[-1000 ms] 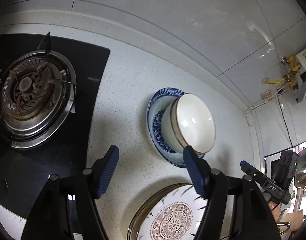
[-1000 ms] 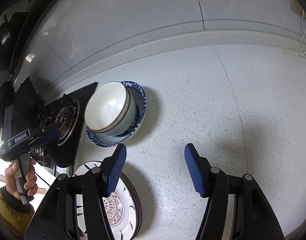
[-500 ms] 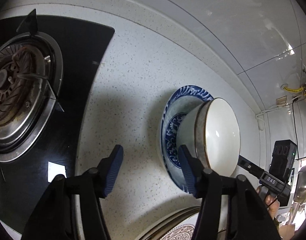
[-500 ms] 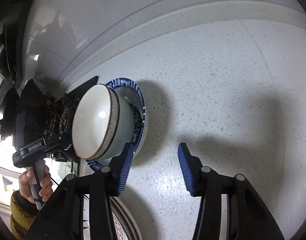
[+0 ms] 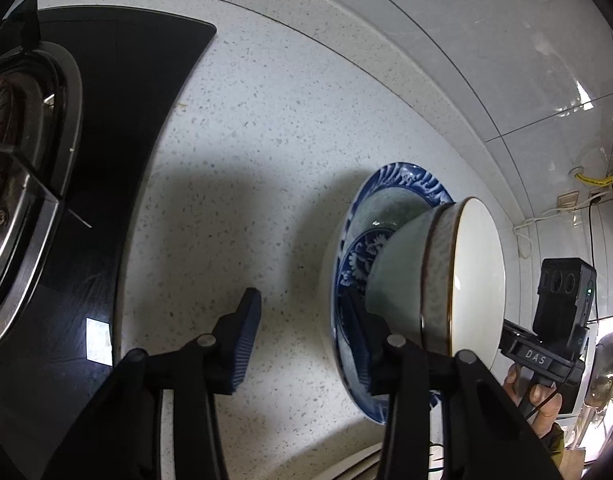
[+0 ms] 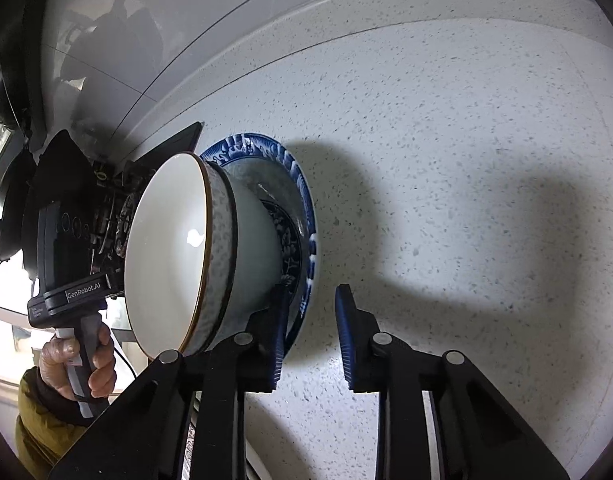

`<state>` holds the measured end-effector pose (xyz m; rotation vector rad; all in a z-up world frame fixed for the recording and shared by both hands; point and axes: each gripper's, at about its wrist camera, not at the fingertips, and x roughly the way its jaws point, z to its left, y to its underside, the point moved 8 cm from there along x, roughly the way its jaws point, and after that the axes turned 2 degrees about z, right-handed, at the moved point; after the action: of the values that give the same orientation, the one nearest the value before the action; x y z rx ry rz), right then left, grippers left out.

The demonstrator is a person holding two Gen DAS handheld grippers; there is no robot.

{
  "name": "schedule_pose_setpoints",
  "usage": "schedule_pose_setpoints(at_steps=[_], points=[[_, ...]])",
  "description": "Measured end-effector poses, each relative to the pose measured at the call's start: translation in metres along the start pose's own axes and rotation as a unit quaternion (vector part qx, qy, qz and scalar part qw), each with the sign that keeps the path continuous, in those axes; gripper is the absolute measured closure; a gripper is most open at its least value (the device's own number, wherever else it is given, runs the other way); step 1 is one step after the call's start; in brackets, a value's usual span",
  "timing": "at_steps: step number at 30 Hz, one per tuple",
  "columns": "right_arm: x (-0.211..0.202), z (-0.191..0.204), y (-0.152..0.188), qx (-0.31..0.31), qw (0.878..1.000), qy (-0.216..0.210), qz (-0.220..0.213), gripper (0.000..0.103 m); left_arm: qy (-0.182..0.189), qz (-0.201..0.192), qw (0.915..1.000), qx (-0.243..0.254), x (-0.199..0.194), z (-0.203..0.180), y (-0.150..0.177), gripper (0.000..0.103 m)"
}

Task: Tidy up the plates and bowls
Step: 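Close both grippers on the blue bowl rim and lift the nested bowls, then lower the nested bowls onto the mandala plate stack with both grippers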

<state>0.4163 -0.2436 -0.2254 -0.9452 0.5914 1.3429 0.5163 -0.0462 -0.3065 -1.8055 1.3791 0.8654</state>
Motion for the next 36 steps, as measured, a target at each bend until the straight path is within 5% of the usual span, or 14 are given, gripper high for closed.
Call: schedule_pose_setpoints(at_steps=[6,21,30,36], points=[[0.013,0.004,0.0,0.004,1.0,-0.013,0.003,0.088,0.036,0.01,0.9993,-0.004,0.009,-0.008,0.0,0.093],[0.02,0.014,0.003,0.023,0.999,0.022,0.002,0.089,0.026,0.019,0.9992,-0.021,-0.003,-0.008,0.006,0.094],[-0.016,0.032,0.012,0.023,0.999,0.034,-0.033,0.089,0.031,0.0,0.9995,0.003,-0.037,-0.021,0.014,0.094],[-0.05,0.055,0.047,0.019,0.998,0.04,-0.043,0.089,0.041,0.002,0.9991,0.013,-0.076,-0.035,0.051,0.093]])
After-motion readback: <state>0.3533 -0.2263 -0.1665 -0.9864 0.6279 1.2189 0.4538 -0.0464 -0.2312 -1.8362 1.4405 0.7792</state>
